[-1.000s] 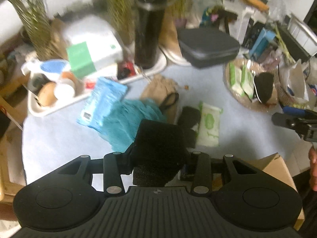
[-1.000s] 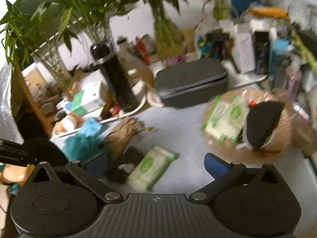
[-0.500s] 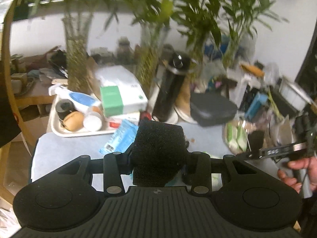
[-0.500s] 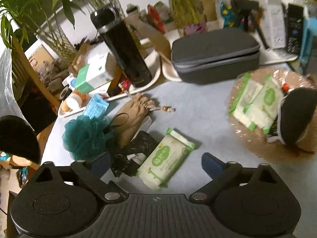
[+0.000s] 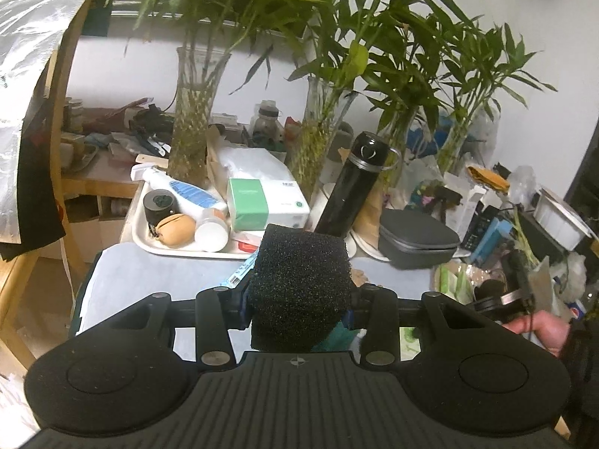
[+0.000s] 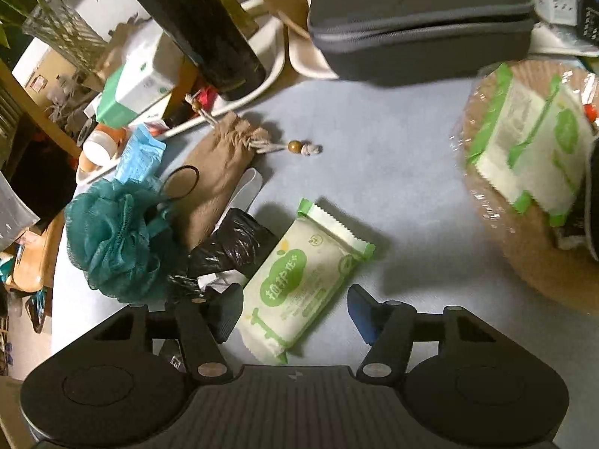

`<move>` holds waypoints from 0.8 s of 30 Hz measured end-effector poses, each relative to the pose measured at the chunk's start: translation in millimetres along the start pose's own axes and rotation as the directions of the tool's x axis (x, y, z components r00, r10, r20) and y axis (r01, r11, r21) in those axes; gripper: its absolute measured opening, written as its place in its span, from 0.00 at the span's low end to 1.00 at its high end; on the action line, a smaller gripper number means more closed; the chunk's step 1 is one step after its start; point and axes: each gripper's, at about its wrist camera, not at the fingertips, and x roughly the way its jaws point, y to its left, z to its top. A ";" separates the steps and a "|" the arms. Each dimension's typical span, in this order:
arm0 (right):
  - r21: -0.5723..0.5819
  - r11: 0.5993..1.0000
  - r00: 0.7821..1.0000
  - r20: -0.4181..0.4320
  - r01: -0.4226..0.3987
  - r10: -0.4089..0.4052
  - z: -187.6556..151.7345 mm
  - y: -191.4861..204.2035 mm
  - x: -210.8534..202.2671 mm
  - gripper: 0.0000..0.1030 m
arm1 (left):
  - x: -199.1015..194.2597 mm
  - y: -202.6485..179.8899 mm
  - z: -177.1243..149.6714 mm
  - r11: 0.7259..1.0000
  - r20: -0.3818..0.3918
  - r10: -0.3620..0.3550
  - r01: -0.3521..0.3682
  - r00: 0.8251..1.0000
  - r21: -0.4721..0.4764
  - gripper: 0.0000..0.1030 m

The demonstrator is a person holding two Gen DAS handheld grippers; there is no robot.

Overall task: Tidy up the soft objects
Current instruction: 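Grasp and lift the black foam block with the left gripper while the right gripper approaches the wipes packet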

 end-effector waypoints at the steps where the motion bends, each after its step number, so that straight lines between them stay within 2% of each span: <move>1: -0.011 1.000 1.000 0.001 0.006 -0.006 1.0 2.1 3.6 0.63 | -1.3 1.2 -1.4 1.000 0.000 -0.002 0.002 1.000 -0.003 0.40; 7: -0.117 0.992 0.998 0.023 0.057 -0.054 10.0 19.9 20.7 0.64 | -2.5 5.1 -7.2 1.000 -0.016 -0.002 0.002 1.000 0.001 0.40; 11: -0.223 0.967 0.991 0.059 0.127 -0.117 12.9 33.1 29.7 0.64 | -2.5 9.5 -10.2 1.000 -0.017 0.008 -0.008 1.000 -0.017 0.40; 14: -0.328 0.928 0.984 0.093 0.177 -0.155 10.4 42.6 34.6 0.64 | -4.0 9.8 -11.2 1.000 -0.007 0.024 -0.024 1.000 -0.011 0.40; 18: -0.450 0.850 0.961 0.137 0.275 -0.238 5.6 53.3 34.5 0.62 | -6.2 8.6 -11.2 1.000 0.003 0.025 -0.025 1.000 -0.002 0.40; 20: -0.431 0.843 0.947 0.149 0.322 -0.285 6.4 50.9 32.0 0.62 | -8.4 6.9 -11.4 1.000 0.013 0.017 -0.017 1.000 0.006 0.40; 22: -0.384 0.859 0.941 0.139 0.338 -0.308 9.1 44.0 30.7 0.64 | -9.7 4.3 -11.8 1.000 0.019 0.020 -0.021 1.000 0.022 0.40; 24: -0.331 0.876 0.936 0.113 0.352 -0.334 10.7 35.1 31.8 0.74 | -11.0 2.8 -12.0 0.999 0.026 0.023 -0.024 0.999 0.027 0.40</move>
